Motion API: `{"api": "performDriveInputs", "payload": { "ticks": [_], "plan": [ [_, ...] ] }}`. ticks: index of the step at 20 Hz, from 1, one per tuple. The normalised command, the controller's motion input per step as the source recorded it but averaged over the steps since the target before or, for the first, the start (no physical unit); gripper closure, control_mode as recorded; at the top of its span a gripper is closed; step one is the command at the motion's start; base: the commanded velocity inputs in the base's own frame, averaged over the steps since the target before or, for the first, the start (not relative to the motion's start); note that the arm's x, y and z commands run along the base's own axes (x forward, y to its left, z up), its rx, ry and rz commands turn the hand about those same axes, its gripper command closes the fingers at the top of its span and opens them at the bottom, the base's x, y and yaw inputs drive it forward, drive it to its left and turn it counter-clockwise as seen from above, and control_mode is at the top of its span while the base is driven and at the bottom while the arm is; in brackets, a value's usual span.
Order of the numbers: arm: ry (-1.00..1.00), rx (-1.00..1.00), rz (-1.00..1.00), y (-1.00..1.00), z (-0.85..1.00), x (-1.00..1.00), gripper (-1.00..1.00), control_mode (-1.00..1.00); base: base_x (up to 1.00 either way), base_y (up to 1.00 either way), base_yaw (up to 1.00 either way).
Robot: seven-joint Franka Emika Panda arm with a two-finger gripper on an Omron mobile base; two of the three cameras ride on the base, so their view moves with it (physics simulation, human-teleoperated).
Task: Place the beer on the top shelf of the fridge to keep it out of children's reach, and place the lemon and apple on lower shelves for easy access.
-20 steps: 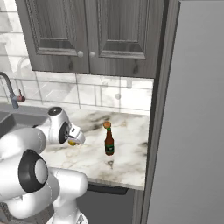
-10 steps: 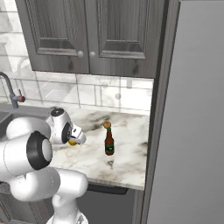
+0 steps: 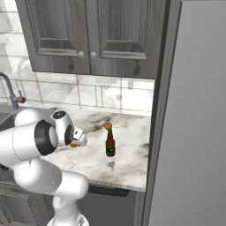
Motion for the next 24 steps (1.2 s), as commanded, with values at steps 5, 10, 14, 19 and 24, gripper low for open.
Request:
{"api": "performDriveInputs", "payload": {
  "ticks": [5, 10, 14, 19, 24],
  "plan": [
    [0.00, 0.00, 0.00, 0.00, -0.22, 0.03, 1.00, -1.00, 0.00, 0.00, 0.00],
    [-0.02, 0.00, 0.00, -0.05, 0.11, -0.25, 1.00, -1.00, 0.00, 0.00, 0.00],
    [-0.23, 0.02, 0.05, -0.30, 0.95, -0.63, 1.00, -1.00, 0.00, 0.00, 0.00],
    [-0.20, 0.01, 0.06, -0.37, 1.00, -0.72, 1.00, -1.00, 0.00, 0.00, 0.00],
    [-0.19, 0.00, 0.07, -0.28, 1.00, -0.62, 1.00, -1.00, 0.00, 0.00, 0.00]
  ]
}}
